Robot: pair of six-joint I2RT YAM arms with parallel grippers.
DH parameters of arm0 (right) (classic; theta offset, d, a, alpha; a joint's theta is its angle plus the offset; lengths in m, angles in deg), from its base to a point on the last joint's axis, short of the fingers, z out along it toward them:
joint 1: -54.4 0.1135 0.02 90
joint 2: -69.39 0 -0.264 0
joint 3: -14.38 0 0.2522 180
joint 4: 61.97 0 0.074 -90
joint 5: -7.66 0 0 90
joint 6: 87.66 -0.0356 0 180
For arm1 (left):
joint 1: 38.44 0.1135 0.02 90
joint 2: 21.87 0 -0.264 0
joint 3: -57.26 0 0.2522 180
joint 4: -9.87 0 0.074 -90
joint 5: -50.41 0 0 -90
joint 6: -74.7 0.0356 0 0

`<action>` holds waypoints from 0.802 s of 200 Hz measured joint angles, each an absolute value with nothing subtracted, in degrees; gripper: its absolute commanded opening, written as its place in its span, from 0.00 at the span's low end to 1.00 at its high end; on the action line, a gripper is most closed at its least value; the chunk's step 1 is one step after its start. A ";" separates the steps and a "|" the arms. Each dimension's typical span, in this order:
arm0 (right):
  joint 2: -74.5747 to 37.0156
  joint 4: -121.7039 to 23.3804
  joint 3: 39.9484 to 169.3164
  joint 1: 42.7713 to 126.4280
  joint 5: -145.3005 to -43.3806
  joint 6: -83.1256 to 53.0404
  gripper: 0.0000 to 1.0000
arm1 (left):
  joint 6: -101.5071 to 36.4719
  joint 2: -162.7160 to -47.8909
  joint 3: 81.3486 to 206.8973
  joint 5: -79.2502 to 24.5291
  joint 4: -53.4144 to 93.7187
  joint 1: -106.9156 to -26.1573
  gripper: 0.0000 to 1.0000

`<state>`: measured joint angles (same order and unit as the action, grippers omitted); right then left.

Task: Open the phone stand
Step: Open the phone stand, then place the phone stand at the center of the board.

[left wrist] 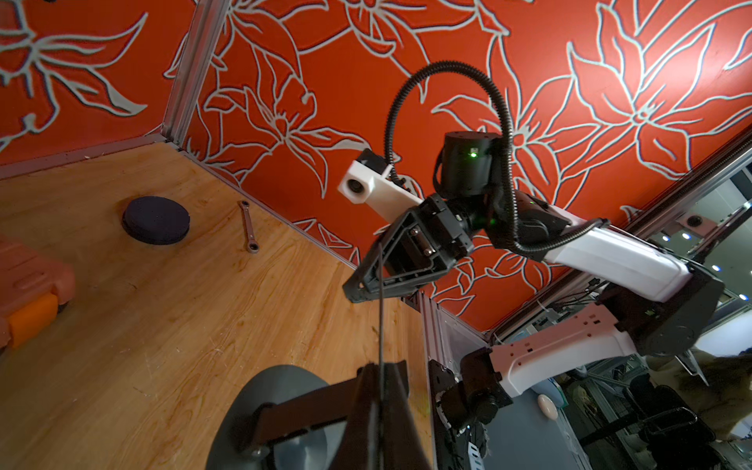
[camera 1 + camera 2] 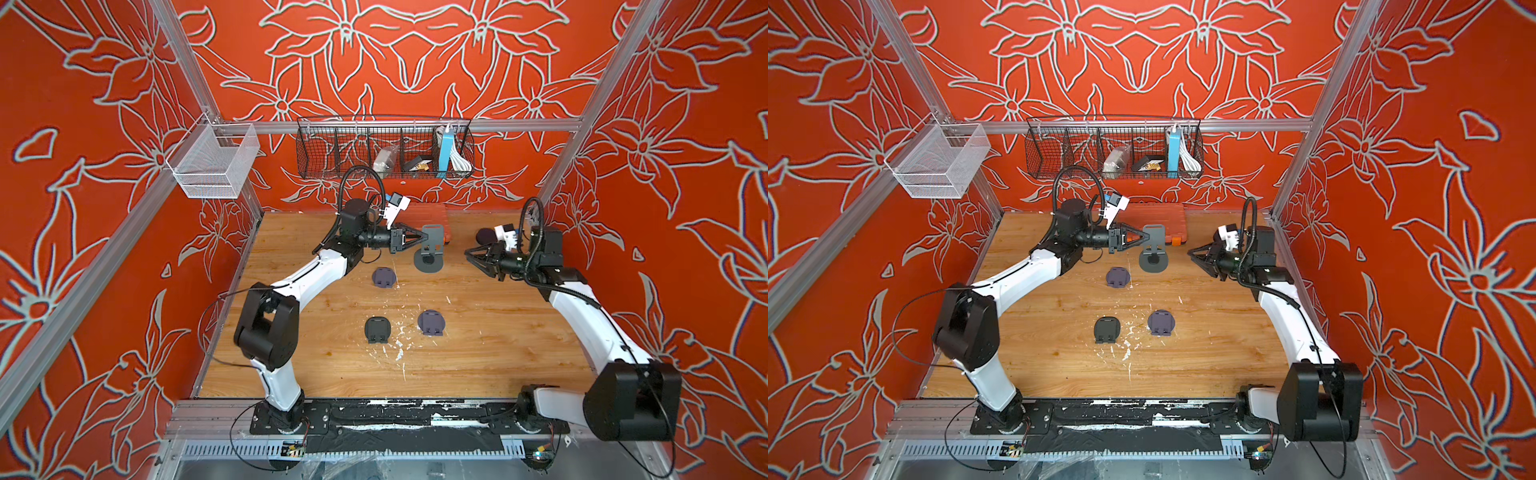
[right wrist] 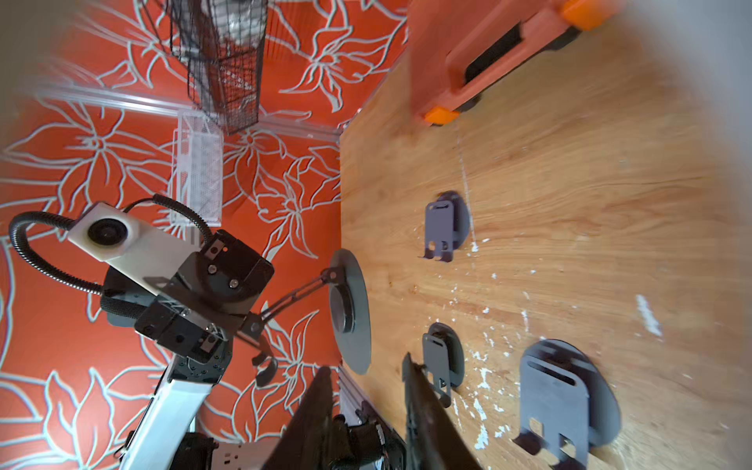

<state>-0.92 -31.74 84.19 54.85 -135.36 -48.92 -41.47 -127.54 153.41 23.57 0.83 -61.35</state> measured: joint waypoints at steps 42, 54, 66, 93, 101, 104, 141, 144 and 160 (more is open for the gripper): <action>3.87 -25.91 84.11 53.51 -130.55 -44.27 0.20 | -41.58 -143.39 163.68 24.07 1.59 -63.28 0.00; 4.22 -25.45 84.11 52.97 -130.09 -43.52 0.20 | -42.15 -147.61 165.63 24.27 1.57 -63.65 0.00; 4.17 -25.36 84.08 52.46 -129.69 -43.15 0.25 | -42.87 -151.50 167.66 24.72 1.53 -63.89 0.00; 3.96 -26.01 82.95 52.07 -129.41 -42.74 0.30 | -44.27 -160.11 174.89 25.77 1.92 -64.00 0.00; 3.61 -26.19 82.55 52.05 -129.41 -42.74 0.30 | -44.64 -162.18 177.10 25.99 2.14 -64.00 0.00; 3.37 -26.23 82.42 52.03 -129.43 -42.72 0.30 | -44.79 -163.02 177.91 26.04 2.18 -64.00 0.00; 1.38 -26.34 81.72 51.46 -129.48 -42.24 0.31 | -44.77 -170.01 186.57 26.52 5.55 -63.93 0.00; 1.36 -26.34 81.68 51.44 -129.45 -42.13 0.31 | -44.66 -170.40 187.13 26.52 5.83 -63.93 0.00; 1.18 -26.43 81.68 51.39 -129.45 -41.80 0.31 | -44.09 -172.83 191.05 26.67 8.41 -63.96 0.00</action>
